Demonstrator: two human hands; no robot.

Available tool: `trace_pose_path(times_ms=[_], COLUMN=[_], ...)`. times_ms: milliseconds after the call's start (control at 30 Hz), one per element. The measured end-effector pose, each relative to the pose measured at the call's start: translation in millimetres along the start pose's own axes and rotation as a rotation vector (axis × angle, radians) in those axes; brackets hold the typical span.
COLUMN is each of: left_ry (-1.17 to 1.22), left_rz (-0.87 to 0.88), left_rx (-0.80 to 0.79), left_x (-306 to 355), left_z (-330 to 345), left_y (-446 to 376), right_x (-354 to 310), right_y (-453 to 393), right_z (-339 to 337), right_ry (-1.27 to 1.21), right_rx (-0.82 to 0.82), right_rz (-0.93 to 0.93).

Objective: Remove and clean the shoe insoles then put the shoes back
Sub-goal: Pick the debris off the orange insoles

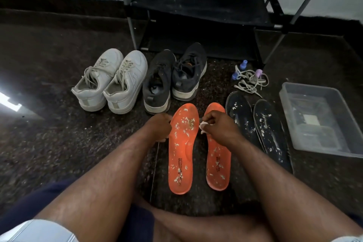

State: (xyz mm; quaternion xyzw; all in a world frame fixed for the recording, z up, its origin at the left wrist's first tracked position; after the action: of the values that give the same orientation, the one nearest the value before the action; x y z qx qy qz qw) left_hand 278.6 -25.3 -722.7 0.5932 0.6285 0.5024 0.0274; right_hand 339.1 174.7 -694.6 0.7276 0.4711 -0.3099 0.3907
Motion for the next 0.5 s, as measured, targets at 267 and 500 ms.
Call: trace_pose_path(times_ms=[267, 500], left_ry=[0.16, 0.229], left_rz=[-0.063, -0.088], left_rx=[-0.089, -0.116], left_x=[-6.9, -7.9], left_z=[6.8, 6.9], left_y=[3.3, 4.6], right_x=[-3.3, -24.9], right_y=[1.3, -7.8], right_z=[-3.7, -6.1], right_ry=[0.03, 0.119], right_rx=[0.076, 0.155], right_rz=[-0.074, -0.173])
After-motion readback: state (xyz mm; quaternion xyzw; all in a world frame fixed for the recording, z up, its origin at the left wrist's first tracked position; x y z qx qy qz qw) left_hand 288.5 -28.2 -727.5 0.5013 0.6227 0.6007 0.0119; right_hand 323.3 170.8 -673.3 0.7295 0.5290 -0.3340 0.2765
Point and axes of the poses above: each hand's wrist, its own y-axis away from the middle knuckle, its own z-axis out of the palm, x = y × z, the point moved 6 cm from there along -y, towards the middle knuckle, and after that the axes turned 8 degrees about -y, right-handed, at the moved point
